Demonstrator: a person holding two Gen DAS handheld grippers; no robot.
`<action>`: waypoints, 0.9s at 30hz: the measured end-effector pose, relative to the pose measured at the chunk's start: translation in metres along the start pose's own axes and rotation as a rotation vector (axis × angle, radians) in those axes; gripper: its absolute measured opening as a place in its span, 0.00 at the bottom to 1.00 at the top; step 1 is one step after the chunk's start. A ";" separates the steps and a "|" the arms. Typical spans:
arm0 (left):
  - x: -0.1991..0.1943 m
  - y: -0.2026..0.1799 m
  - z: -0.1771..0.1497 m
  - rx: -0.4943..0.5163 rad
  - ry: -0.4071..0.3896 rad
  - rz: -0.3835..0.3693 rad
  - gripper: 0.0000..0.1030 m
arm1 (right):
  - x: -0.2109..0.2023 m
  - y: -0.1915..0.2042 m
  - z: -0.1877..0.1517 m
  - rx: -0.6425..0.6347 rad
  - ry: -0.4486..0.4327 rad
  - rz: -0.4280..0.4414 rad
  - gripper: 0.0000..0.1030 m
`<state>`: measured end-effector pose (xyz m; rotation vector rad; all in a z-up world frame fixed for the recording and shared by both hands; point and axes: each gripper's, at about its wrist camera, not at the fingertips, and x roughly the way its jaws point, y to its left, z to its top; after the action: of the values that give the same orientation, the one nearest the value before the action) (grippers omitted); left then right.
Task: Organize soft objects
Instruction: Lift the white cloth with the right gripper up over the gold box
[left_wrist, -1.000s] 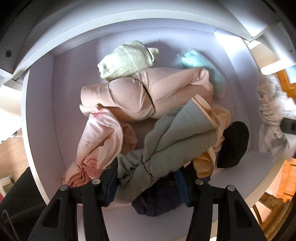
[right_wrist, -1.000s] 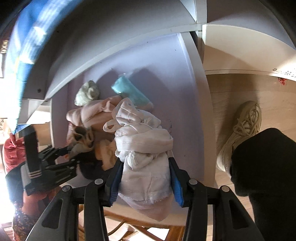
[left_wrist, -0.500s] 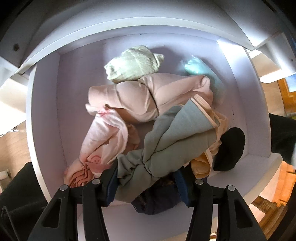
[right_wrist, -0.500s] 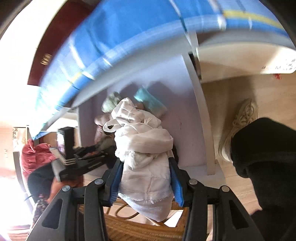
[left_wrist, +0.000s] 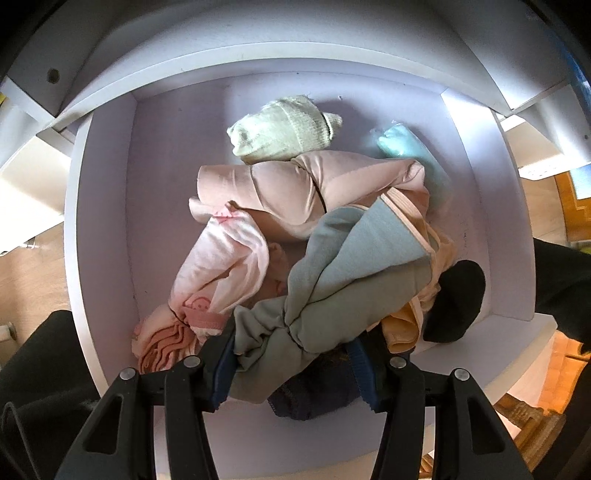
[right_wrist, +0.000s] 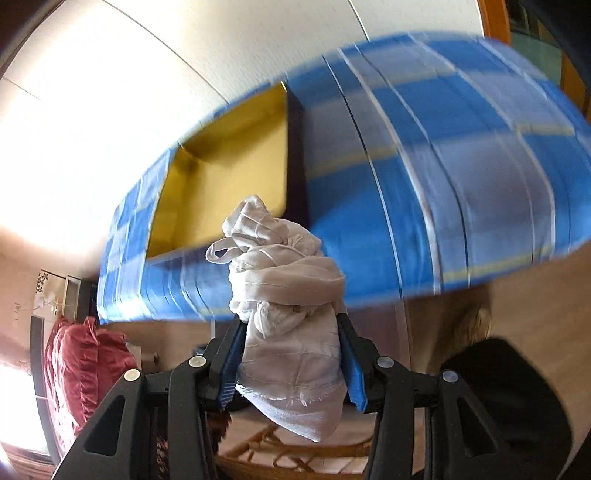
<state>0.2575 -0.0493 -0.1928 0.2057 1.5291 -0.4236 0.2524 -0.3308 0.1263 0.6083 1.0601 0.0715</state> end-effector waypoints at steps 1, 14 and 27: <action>-0.001 0.001 0.000 -0.005 0.000 -0.010 0.53 | -0.001 0.005 0.007 -0.002 -0.008 -0.001 0.46; -0.006 0.010 -0.005 -0.028 -0.010 -0.042 0.53 | 0.075 0.061 0.130 0.004 -0.031 -0.066 0.46; -0.013 0.017 -0.001 -0.073 -0.023 -0.123 0.54 | 0.161 0.078 0.204 0.021 -0.009 -0.229 0.46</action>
<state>0.2630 -0.0316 -0.1819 0.0501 1.5365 -0.4650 0.5215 -0.2999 0.1068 0.5021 1.1163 -0.1425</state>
